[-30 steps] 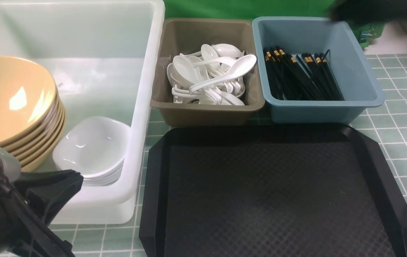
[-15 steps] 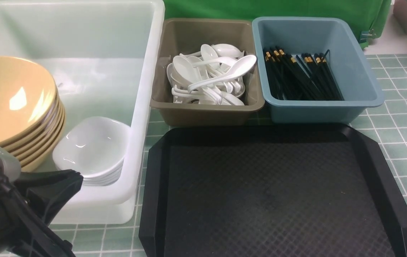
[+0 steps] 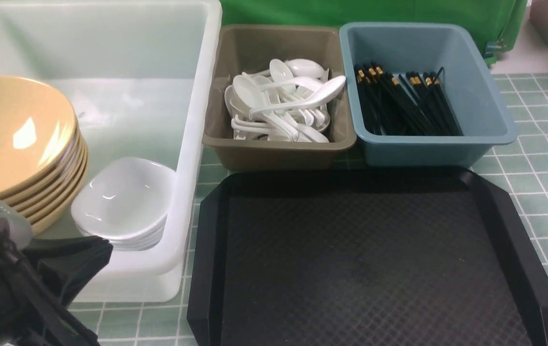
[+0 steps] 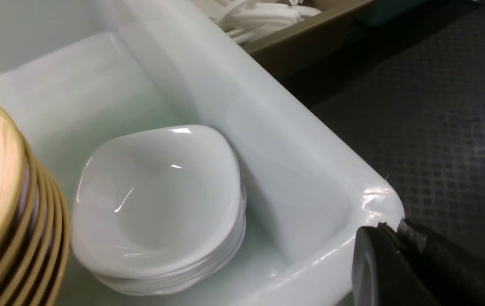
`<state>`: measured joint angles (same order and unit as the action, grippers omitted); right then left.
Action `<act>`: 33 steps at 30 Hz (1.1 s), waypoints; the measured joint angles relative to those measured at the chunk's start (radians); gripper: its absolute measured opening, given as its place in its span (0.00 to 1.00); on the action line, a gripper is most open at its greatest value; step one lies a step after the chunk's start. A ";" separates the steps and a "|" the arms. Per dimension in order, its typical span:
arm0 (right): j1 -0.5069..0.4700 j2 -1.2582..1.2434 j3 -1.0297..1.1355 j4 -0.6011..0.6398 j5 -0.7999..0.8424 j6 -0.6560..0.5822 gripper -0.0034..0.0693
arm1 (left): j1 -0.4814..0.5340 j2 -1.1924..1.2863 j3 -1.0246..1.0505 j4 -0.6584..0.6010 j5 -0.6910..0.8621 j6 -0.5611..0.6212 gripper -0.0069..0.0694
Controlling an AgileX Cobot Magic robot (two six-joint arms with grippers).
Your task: On blue table put chopsticks spoon bowls plates into blue grey white boxes.
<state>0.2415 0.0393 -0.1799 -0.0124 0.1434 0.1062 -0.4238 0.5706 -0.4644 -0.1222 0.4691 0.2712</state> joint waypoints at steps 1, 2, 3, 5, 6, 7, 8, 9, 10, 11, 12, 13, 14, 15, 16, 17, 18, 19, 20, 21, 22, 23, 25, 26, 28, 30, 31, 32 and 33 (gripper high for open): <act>0.000 0.000 0.000 -0.002 0.000 0.000 0.10 | 0.000 0.000 0.000 0.000 0.004 -0.002 0.10; 0.000 0.000 0.000 -0.004 0.000 -0.004 0.10 | 0.000 0.000 0.000 0.000 0.007 -0.003 0.10; 0.000 0.000 0.000 -0.007 0.000 -0.012 0.10 | 0.000 0.000 0.000 0.000 0.011 -0.003 0.10; -0.004 -0.003 0.000 -0.020 0.000 -0.035 0.10 | 0.000 0.000 0.000 0.000 0.016 -0.003 0.10; -0.004 -0.003 0.000 -0.021 0.000 -0.037 0.10 | 0.000 0.000 0.000 0.000 0.017 -0.002 0.10; -0.010 -0.008 0.003 -0.028 -0.005 -0.046 0.10 | 0.000 0.000 0.000 0.000 0.020 -0.002 0.10; -0.019 -0.027 0.017 -0.033 -0.025 -0.057 0.10 | 0.000 0.000 0.000 0.000 0.020 -0.002 0.10; -0.036 -0.042 0.035 -0.033 -0.057 -0.062 0.10 | 0.000 0.000 0.000 0.000 0.020 -0.002 0.10; -0.051 -0.046 0.049 -0.027 -0.080 -0.070 0.10 | 0.000 0.000 0.000 0.000 0.020 -0.002 0.10; -0.078 -0.050 0.075 -0.005 -0.125 -0.083 0.11 | 0.000 0.000 0.000 0.000 0.020 -0.002 0.10; -0.083 -0.051 0.080 0.000 -0.135 -0.088 0.11 | 0.000 0.000 0.000 0.000 0.021 -0.002 0.10; -0.123 -0.051 0.116 0.027 -0.200 -0.106 0.11 | 0.000 0.000 0.000 0.000 0.022 -0.002 0.10; -0.152 -0.051 0.149 0.041 -0.247 -0.106 0.11 | 0.000 0.000 0.000 0.000 0.023 -0.002 0.10; -0.183 -0.051 0.176 0.049 -0.298 -0.106 0.11 | 0.000 0.000 0.000 0.000 0.023 -0.002 0.10; -0.207 -0.051 0.196 0.056 -0.333 -0.106 0.11 | 0.000 0.000 0.000 0.000 0.024 -0.002 0.10; -0.217 -0.051 0.203 0.057 -0.340 -0.106 0.11 | 0.000 0.000 0.000 0.000 0.024 -0.002 0.10; -0.225 -0.051 0.204 0.060 -0.320 -0.106 0.11 | 0.000 0.000 0.000 0.000 0.024 -0.002 0.10; -0.226 -0.051 0.204 0.060 -0.282 -0.106 0.11 | 0.000 0.000 0.000 0.000 0.024 -0.002 0.10; -0.227 -0.051 0.204 0.060 -0.230 -0.106 0.11 | 0.000 0.000 0.000 0.000 0.024 -0.002 0.10; -0.227 -0.051 0.204 0.060 -0.198 -0.106 0.11 | 0.000 0.000 0.000 0.000 0.024 -0.002 0.10; -0.227 -0.051 0.204 0.060 -0.154 -0.106 0.11 | 0.000 0.000 0.000 0.000 0.024 -0.002 0.10; -0.227 -0.051 0.204 0.060 -0.120 -0.106 0.11 | 0.000 0.000 0.000 0.000 0.024 -0.002 0.10; -0.227 -0.051 0.204 0.060 -0.019 -0.106 0.11 | 0.000 0.000 0.000 0.000 0.024 -0.002 0.10; -0.227 -0.051 0.204 0.060 0.028 -0.106 0.11 | 0.000 0.000 0.000 0.000 0.024 -0.002 0.10; -0.227 -0.051 0.205 0.060 0.104 -0.106 0.11 | 0.000 0.000 0.000 0.000 0.024 -0.002 0.10; -0.227 -0.051 0.208 0.060 0.161 -0.121 0.11 | 0.000 0.000 0.000 0.000 0.024 -0.002 0.10; -0.227 -0.051 0.208 0.060 0.166 -0.128 0.11 | 0.000 0.000 0.000 0.000 0.024 -0.002 0.10; -0.228 -0.051 0.207 0.060 0.170 -0.135 0.11 | 0.000 0.000 0.000 0.000 0.024 -0.002 0.10; -0.229 -0.051 0.207 0.060 0.170 -0.137 0.11 | 0.000 0.000 0.000 0.000 0.024 -0.002 0.10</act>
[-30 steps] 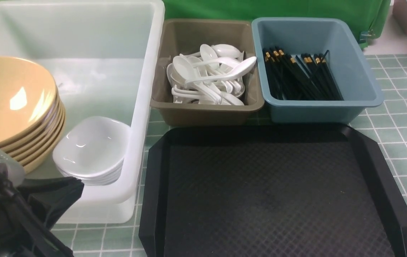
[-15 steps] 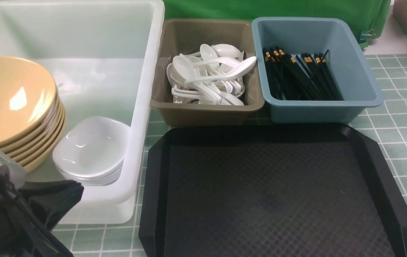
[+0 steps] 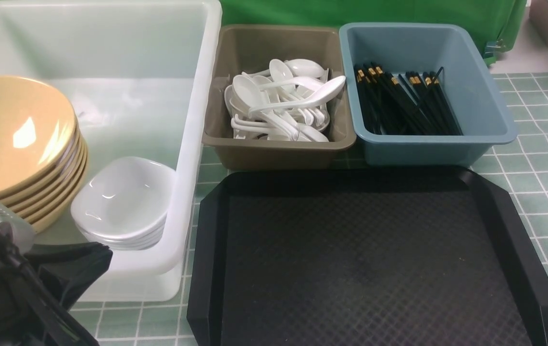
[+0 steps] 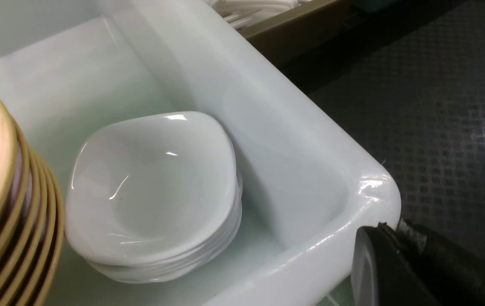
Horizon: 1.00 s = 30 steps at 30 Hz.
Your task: On blue table put chopsticks spoon bowls plates into blue grey white boxes.
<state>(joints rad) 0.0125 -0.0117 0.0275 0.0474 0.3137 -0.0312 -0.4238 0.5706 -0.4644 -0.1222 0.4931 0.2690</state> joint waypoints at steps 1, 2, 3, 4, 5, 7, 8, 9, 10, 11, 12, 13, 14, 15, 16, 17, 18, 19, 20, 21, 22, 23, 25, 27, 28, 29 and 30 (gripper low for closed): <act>0.000 0.000 0.000 0.000 0.001 -0.005 0.11 | 0.000 0.000 0.000 0.000 0.000 0.000 0.10; 0.000 0.000 0.000 0.000 0.002 -0.011 0.11 | 0.000 0.000 0.000 0.000 0.001 0.000 0.10; 0.000 0.000 0.000 0.000 0.002 -0.018 0.11 | 0.000 0.000 0.000 0.000 0.001 0.000 0.10; 0.000 0.000 -0.001 0.000 0.002 -0.022 0.11 | 0.000 0.000 0.000 0.000 0.001 0.000 0.10; 0.000 0.000 -0.001 0.000 0.002 -0.023 0.11 | 0.000 0.000 0.000 0.000 0.001 0.000 0.10; 0.000 0.000 -0.001 0.000 0.002 -0.025 0.11 | 0.000 0.000 0.000 0.000 0.001 0.000 0.10; 0.000 0.000 -0.001 0.000 0.002 -0.025 0.11 | 0.000 0.000 0.000 0.000 0.001 0.000 0.10; 0.000 0.000 -0.001 0.000 0.003 -0.025 0.11 | 0.000 0.000 0.000 0.000 0.001 0.000 0.10; 0.000 0.000 -0.001 0.000 0.003 -0.025 0.11 | 0.000 0.000 0.000 0.000 0.001 0.000 0.10; 0.000 0.000 -0.001 0.000 0.003 -0.025 0.11 | 0.000 0.000 0.000 0.000 0.001 0.000 0.10; 0.000 0.000 -0.001 0.000 0.003 -0.025 0.11 | 0.000 0.000 0.000 0.000 0.001 0.000 0.10; 0.000 0.000 -0.001 0.000 0.006 -0.025 0.11 | 0.000 0.000 0.000 0.000 0.001 0.000 0.10; 0.000 0.000 -0.001 -0.001 0.006 -0.025 0.11 | 0.000 0.000 0.000 0.000 0.001 0.000 0.10; 0.000 0.000 -0.001 -0.001 0.006 -0.025 0.12 | 0.000 0.000 0.000 0.000 0.001 0.000 0.10; 0.000 0.000 -0.001 -0.001 0.007 -0.025 0.12 | 0.000 0.000 0.000 0.000 0.001 0.000 0.10; 0.000 0.000 -0.001 -0.001 0.007 -0.025 0.12 | 0.000 0.000 0.000 0.000 0.001 0.000 0.10; 0.000 0.000 -0.001 -0.001 0.007 -0.025 0.12 | 0.000 0.000 0.000 0.000 0.001 0.000 0.10; 0.000 0.000 -0.001 -0.001 0.007 -0.025 0.12 | 0.000 0.000 0.000 0.000 0.002 0.000 0.10; 0.000 0.000 -0.001 -0.001 0.007 -0.025 0.12 | 0.000 0.000 0.000 0.000 0.002 0.001 0.10; 0.000 0.000 -0.001 -0.001 0.007 -0.025 0.13 | 0.000 0.000 0.000 0.000 0.002 0.001 0.10; 0.000 0.000 -0.001 -0.001 0.007 -0.025 0.13 | 0.000 0.000 0.002 0.000 -0.001 0.001 0.10; 0.000 0.000 -0.001 -0.001 0.007 -0.025 0.13 | 0.000 -0.001 0.004 0.000 -0.002 0.001 0.10; 0.000 0.000 -0.002 -0.001 0.009 -0.025 0.13 | 0.000 -0.041 0.046 0.000 -0.041 0.001 0.10; 0.000 0.000 -0.002 -0.001 0.010 -0.025 0.13 | 0.018 -0.109 0.098 0.004 -0.066 0.002 0.10; 0.000 0.000 -0.002 -0.001 0.010 -0.025 0.13 | 0.021 -0.128 0.104 0.007 -0.069 0.002 0.10; 0.000 0.000 -0.002 -0.001 0.010 -0.025 0.14 | 0.054 -0.223 0.163 0.029 -0.110 -0.011 0.10; 0.000 0.000 -0.002 -0.001 0.010 -0.025 0.14 | 0.077 -0.267 0.187 0.028 -0.140 -0.024 0.10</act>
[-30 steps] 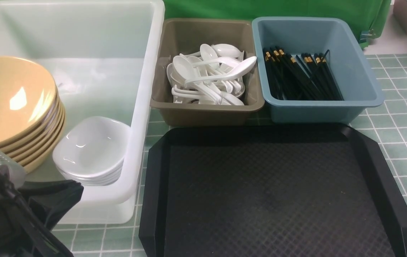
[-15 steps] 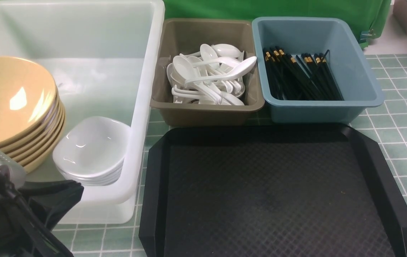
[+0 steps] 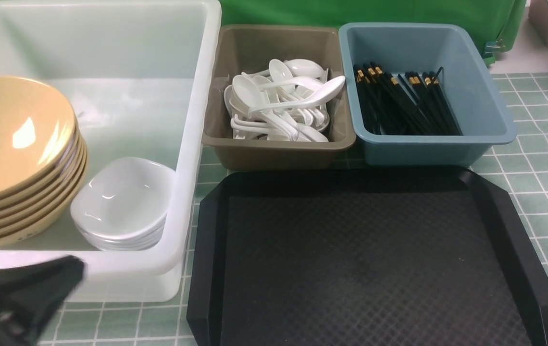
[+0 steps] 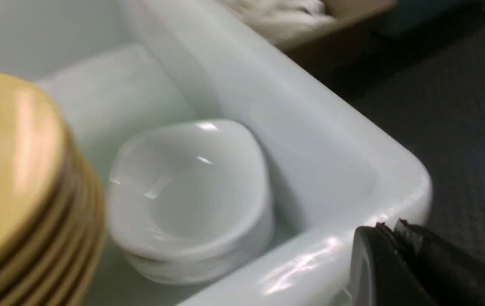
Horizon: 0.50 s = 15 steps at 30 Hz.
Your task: On blue table put chopsticks spoon bowls plates into blue grey white boxes.
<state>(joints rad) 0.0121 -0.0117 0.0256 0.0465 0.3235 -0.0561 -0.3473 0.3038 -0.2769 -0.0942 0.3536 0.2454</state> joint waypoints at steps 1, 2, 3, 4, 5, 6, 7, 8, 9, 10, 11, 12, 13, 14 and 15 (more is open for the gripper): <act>0.000 0.000 0.000 0.000 0.000 0.000 0.14 | 0.010 -0.022 0.013 -0.003 -0.023 -0.009 0.10; 0.000 0.000 0.000 0.000 0.000 0.000 0.14 | 0.035 -0.075 0.048 -0.006 -0.066 -0.026 0.10; -0.001 0.000 0.000 0.000 0.000 0.000 0.14 | 0.063 -0.134 0.093 -0.007 -0.114 -0.037 0.10; -0.001 0.000 0.000 0.000 0.000 0.000 0.15 | 0.095 -0.169 0.123 -0.007 -0.160 -0.045 0.10; -0.001 0.000 0.000 0.000 0.000 0.000 0.15 | 0.115 -0.201 0.154 -0.007 -0.187 -0.050 0.10; -0.001 0.000 0.000 0.000 0.000 0.000 0.15 | 0.148 -0.237 0.193 -0.007 -0.226 -0.057 0.10; -0.001 0.000 0.000 0.000 0.000 0.000 0.15 | 0.191 -0.280 0.246 -0.007 -0.266 -0.064 0.10; -0.001 0.000 0.000 0.000 0.000 0.000 0.15 | 0.227 -0.304 0.279 -0.007 -0.273 -0.078 0.10; -0.001 0.000 0.000 0.000 0.000 0.000 0.15 | 0.231 -0.305 0.286 -0.007 -0.272 -0.083 0.10; -0.001 0.000 0.000 0.000 0.000 0.000 0.15 | 0.250 -0.310 0.295 -0.007 -0.247 -0.102 0.10; -0.001 0.000 0.000 0.000 0.000 0.000 0.16 | 0.271 -0.314 0.300 -0.004 -0.188 -0.140 0.10; -0.001 0.000 0.000 0.000 0.000 0.000 0.16 | 0.281 -0.315 0.303 0.003 -0.136 -0.168 0.10; -0.001 0.000 0.000 0.000 0.000 0.000 0.16 | 0.285 -0.315 0.303 0.013 -0.089 -0.190 0.10; -0.001 0.000 0.000 0.000 0.000 0.000 0.16 | 0.289 -0.315 0.303 0.025 -0.044 -0.211 0.10; -0.001 0.000 0.000 0.000 0.000 0.000 0.16 | 0.290 -0.315 0.302 0.037 -0.032 -0.221 0.10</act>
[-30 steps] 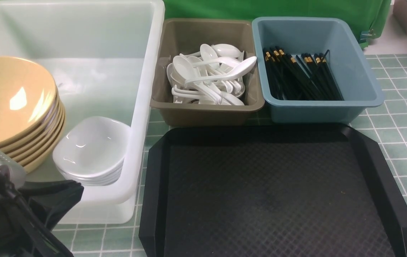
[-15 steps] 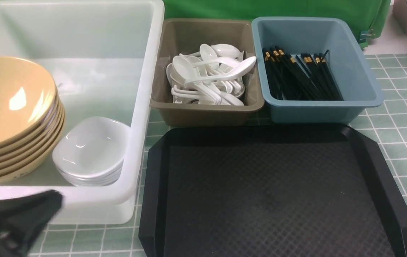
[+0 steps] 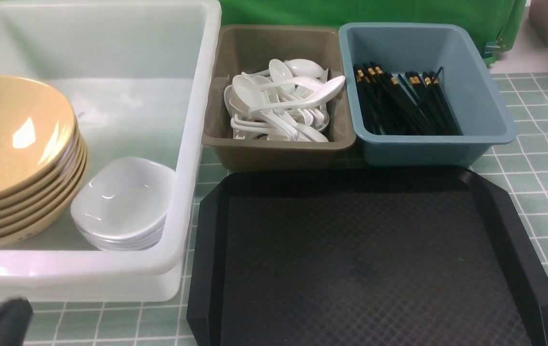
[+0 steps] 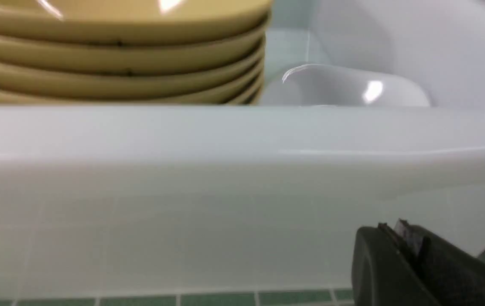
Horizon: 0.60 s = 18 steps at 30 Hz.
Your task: On blue table put chopsticks spoon bowls plates into blue grey white boxes.
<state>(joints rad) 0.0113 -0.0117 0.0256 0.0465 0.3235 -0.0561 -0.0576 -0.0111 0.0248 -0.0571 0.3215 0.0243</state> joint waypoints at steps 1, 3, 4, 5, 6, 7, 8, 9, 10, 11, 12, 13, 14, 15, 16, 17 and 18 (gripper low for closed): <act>0.000 0.000 0.000 0.000 0.000 0.000 0.16 | 0.000 0.000 0.000 0.010 0.008 -0.012 0.10; 0.000 0.000 0.000 0.001 0.000 0.000 0.16 | 0.000 0.000 -0.001 0.013 0.010 -0.018 0.10; 0.000 0.000 0.000 0.001 0.000 0.000 0.17 | 0.000 0.000 -0.001 0.013 0.010 -0.018 0.10; 0.000 0.000 0.000 0.001 0.000 0.000 0.17 | 0.000 0.000 -0.001 0.013 0.010 -0.019 0.10; 0.000 0.000 0.000 0.001 0.000 0.000 0.17 | 0.000 0.000 -0.001 0.014 0.011 -0.024 0.10; 0.000 0.000 0.000 0.001 0.000 0.000 0.17 | 0.000 0.000 -0.001 0.015 0.011 -0.024 0.10; 0.000 0.000 0.000 0.001 0.000 0.000 0.17 | 0.000 0.000 -0.001 0.016 0.013 -0.024 0.10; 0.000 0.000 0.000 0.001 0.000 0.000 0.17 | 0.000 0.000 -0.002 0.016 0.013 -0.024 0.10; 0.000 0.000 0.000 0.001 0.000 0.000 0.17 | 0.000 0.000 -0.002 0.016 0.014 -0.024 0.10; 0.000 0.000 0.000 0.001 0.000 0.000 0.18 | 0.000 0.000 -0.002 0.016 0.014 -0.024 0.10; 0.000 0.000 0.000 0.001 0.000 0.000 0.18 | 0.000 0.000 -0.002 0.017 0.015 -0.024 0.10; 0.000 0.000 0.000 0.001 0.000 0.000 0.18 | 0.000 0.000 -0.002 0.017 0.015 -0.024 0.10; 0.000 0.000 0.000 0.001 0.000 0.000 0.18 | 0.000 0.000 -0.002 0.017 0.015 -0.024 0.10; 0.000 0.000 0.000 0.001 0.000 0.000 0.18 | 0.000 0.000 -0.002 0.017 0.017 -0.024 0.10; 0.000 0.000 0.000 0.001 0.000 0.000 0.18 | 0.000 0.000 -0.002 0.017 0.017 -0.024 0.10; 0.000 0.000 0.000 0.001 0.000 0.000 0.18 | 0.000 0.000 -0.002 0.017 0.017 -0.024 0.10; 0.000 0.000 0.000 0.001 0.000 0.000 0.19 | 0.000 0.000 -0.002 0.017 0.017 -0.024 0.10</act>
<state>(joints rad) 0.0113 -0.0117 0.0256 0.0474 0.3235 -0.0561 -0.0573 -0.0111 0.0229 -0.0403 0.3388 0.0000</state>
